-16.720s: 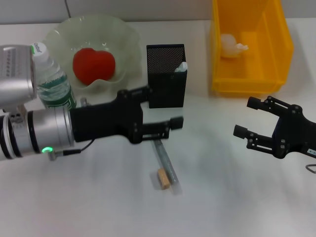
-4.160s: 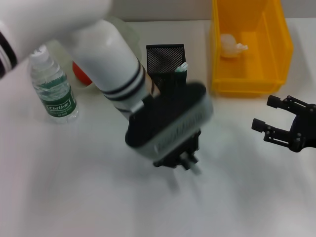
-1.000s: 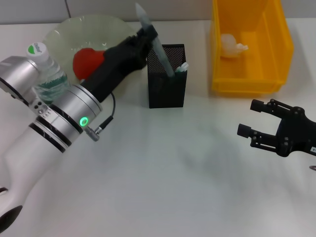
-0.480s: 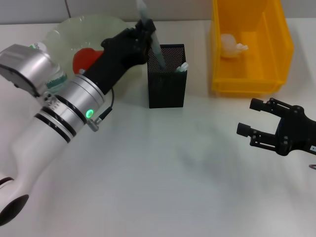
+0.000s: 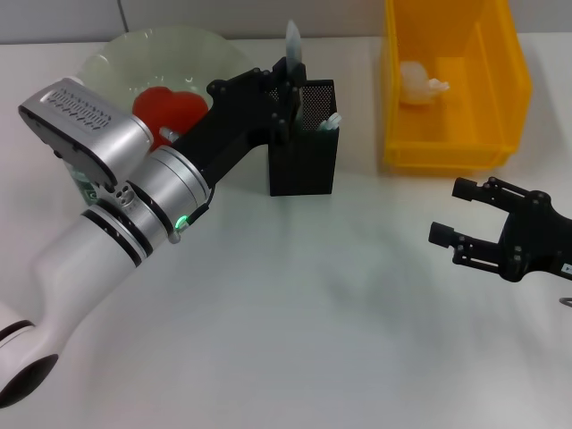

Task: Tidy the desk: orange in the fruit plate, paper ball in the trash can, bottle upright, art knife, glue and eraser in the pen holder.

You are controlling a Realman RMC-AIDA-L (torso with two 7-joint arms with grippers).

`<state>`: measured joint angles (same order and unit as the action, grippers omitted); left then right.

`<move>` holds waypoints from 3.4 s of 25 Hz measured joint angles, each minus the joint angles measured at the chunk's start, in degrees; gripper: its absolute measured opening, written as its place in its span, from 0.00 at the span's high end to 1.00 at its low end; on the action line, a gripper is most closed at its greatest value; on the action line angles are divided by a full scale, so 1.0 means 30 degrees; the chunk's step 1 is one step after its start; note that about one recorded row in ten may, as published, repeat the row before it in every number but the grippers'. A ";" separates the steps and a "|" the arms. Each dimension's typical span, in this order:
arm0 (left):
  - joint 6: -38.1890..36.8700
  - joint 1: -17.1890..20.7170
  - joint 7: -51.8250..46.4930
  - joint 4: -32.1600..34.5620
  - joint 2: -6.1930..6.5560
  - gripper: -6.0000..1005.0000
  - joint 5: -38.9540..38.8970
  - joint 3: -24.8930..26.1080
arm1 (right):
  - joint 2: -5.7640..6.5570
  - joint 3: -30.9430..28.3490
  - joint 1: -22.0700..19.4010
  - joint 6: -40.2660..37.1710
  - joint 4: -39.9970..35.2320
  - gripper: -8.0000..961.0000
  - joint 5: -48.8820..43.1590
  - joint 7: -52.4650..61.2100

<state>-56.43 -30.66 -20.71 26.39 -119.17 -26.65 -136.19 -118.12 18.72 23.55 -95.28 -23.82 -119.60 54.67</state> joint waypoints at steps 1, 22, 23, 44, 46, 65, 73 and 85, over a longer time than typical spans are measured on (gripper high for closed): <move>0.0000 0.0000 0.0000 0.0000 0.0000 0.85 0.0000 0.0000 | 0.0000 0.0000 -0.0001 0.0001 -0.0001 0.17 -0.0007 0.0000; 0.0944 -0.0202 0.0278 -0.0125 -0.0005 0.61 0.1061 0.0221 | 0.0000 0.0000 0.0013 0.0110 -0.0091 0.18 -0.0032 -0.0008; 0.0933 -0.0330 0.0282 -0.0125 -0.0020 0.58 0.1093 0.0232 | 0.0000 0.0000 0.0011 0.0153 -0.0094 0.18 -0.0030 -0.0069; -0.4651 -0.0561 -0.7304 -0.1620 0.1027 0.18 1.7730 0.5802 | 0.0351 -0.0087 -0.0295 -0.0304 -0.0821 0.17 0.0282 -0.0875; -0.5315 -0.0561 -0.7864 -0.1782 0.1208 0.18 1.9469 0.6643 | 0.0474 -0.0025 -0.0295 -0.0671 -0.0858 0.18 0.0151 -0.1233; -0.8188 -0.0066 -1.0816 -0.1636 0.2096 0.18 2.9238 1.3308 | 0.1464 0.3695 0.0780 -0.2602 -0.1814 0.17 -0.1356 -0.3360; -0.7861 -0.0064 -1.1155 -0.1670 0.2177 0.18 2.9808 1.3624 | 0.2066 0.3656 0.0872 -0.2978 -0.1708 0.17 -0.1266 -0.3527; -0.8520 0.0156 -1.0317 -0.1359 0.2259 0.20 3.1118 1.4393 | 0.1949 0.3571 0.1074 -0.2806 -0.1638 0.18 -0.1248 -0.3158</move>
<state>-81.99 -30.20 -51.66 22.31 -112.39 66.70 -93.01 -112.27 29.43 26.77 -103.70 -28.73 -123.34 45.20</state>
